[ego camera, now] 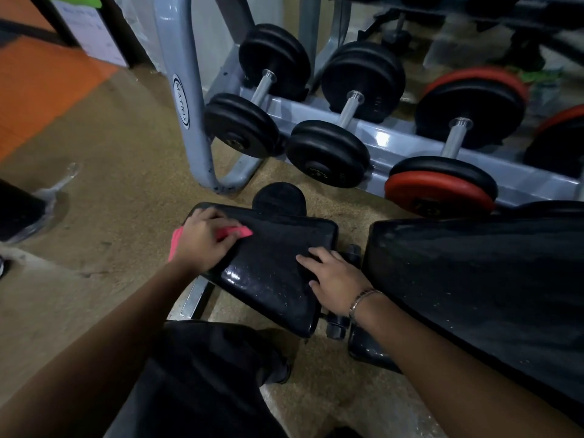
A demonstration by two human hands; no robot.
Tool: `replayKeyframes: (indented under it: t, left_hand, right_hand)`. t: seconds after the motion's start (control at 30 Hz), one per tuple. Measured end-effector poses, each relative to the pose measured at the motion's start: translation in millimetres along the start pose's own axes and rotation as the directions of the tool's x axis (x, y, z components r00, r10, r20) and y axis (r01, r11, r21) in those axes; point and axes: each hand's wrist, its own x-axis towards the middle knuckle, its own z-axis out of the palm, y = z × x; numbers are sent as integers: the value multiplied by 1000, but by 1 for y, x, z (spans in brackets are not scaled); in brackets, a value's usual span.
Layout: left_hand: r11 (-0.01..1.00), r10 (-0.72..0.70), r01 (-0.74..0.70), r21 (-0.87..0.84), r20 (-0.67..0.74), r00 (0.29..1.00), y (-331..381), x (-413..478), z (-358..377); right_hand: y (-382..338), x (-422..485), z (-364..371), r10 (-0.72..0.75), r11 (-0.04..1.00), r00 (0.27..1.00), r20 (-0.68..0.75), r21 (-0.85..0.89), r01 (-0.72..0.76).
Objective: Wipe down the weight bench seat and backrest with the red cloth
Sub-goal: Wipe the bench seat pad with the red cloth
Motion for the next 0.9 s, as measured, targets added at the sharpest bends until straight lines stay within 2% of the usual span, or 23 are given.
replayKeyframes:
  t: [0.13, 0.2, 0.27, 0.33, 0.4, 0.53, 0.6, 0.67, 0.73, 0.87, 0.9]
  left_hand:
    - [978, -199, 205, 32, -130, 971, 30, 5, 16]
    - [990, -138, 140, 26, -91, 986, 31, 1, 24]
    - [1000, -21, 22, -20, 18, 1000, 16, -10, 20]
    - [997, 4, 2, -83, 66, 998, 3, -16, 7]
    - [989, -94, 92, -118, -13, 996, -1, -19, -1]
    - [966, -258, 250, -68, -167, 952, 28, -18, 10]
    - [978, -202, 191, -83, -156, 967, 36, -25, 10]
    - [994, -73, 69, -90, -44, 996, 24, -36, 3]
    - [996, -29, 32, -78, 30, 999, 5, -40, -7]
    - [943, -291, 271, -190, -80, 954, 18, -34, -2]
    - [935, -320, 299, -193, -89, 943, 27, -37, 2]
  right_hand:
    - [8, -11, 0, -22, 998, 998, 61, -51, 26]
    - [10, -13, 2, -33, 997, 997, 74, -70, 39]
    - [11, -13, 3, -35, 996, 996, 84, -74, 42]
    - [11, -12, 2, -27, 997, 996, 89, -68, 34]
    - [11, -13, 1, -24, 996, 995, 92, -80, 31]
    - [9, -16, -2, -18, 995, 996, 90, -100, 27]
    - [8, -17, -2, -21, 994, 996, 88, -107, 31]
    - [7, -18, -2, -20, 993, 995, 95, -117, 31]
    - [6, -19, -3, -20, 991, 995, 94, -126, 32]
    - [5, -19, -6, -17, 991, 997, 80, -133, 28]
    - [5, -19, -5, -16, 991, 997, 80, -133, 26]
